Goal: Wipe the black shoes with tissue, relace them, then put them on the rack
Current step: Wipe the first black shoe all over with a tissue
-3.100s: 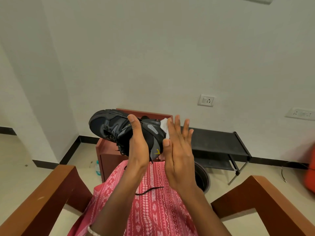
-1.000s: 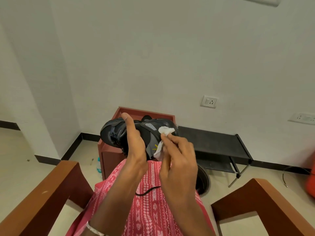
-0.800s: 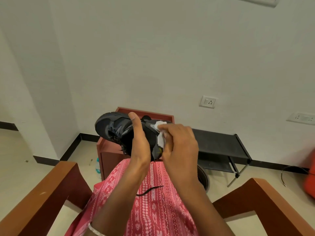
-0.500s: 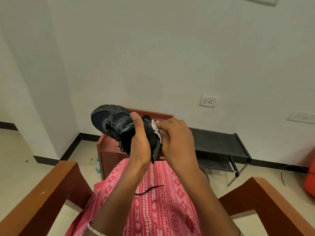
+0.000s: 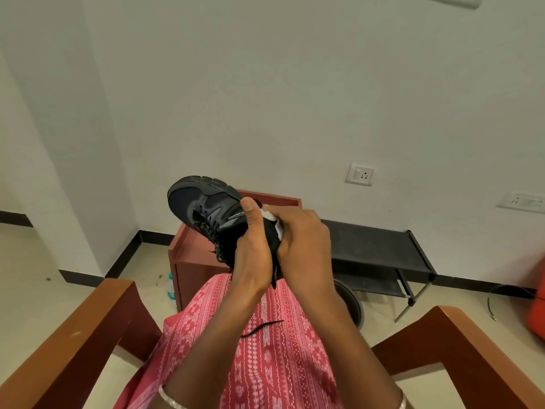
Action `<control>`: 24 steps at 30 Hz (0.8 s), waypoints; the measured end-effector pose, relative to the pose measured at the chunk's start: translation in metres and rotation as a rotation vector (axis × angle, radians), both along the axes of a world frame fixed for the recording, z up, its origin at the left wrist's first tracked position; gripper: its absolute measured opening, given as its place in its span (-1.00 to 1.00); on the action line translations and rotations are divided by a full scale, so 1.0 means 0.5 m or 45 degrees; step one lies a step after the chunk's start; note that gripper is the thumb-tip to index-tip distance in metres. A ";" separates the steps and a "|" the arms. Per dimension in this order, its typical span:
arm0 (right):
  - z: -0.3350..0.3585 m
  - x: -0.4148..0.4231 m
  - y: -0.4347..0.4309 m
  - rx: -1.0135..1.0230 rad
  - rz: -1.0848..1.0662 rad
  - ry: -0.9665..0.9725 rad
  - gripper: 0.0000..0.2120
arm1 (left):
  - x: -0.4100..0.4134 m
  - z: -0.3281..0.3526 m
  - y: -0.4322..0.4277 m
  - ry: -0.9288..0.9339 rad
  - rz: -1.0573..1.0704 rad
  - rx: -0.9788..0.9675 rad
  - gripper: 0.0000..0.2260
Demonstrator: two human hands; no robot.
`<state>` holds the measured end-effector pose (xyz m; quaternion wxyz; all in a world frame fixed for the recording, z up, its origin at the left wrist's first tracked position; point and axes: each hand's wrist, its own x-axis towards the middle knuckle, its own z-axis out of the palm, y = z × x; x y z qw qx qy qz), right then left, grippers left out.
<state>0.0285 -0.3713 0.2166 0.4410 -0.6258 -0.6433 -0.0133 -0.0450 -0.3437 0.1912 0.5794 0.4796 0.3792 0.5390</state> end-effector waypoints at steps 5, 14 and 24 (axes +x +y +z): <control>0.009 0.008 -0.021 -0.084 0.096 -0.026 -0.73 | -0.005 -0.003 0.004 -0.069 -0.034 0.019 0.03; -0.038 -0.010 -0.110 0.166 0.031 -0.030 -0.63 | -0.011 -0.004 0.012 -0.081 -0.060 -0.077 -0.10; -0.004 -0.011 -0.051 0.046 0.274 0.085 -0.69 | -0.014 -0.009 0.016 -0.074 -0.071 0.002 -0.07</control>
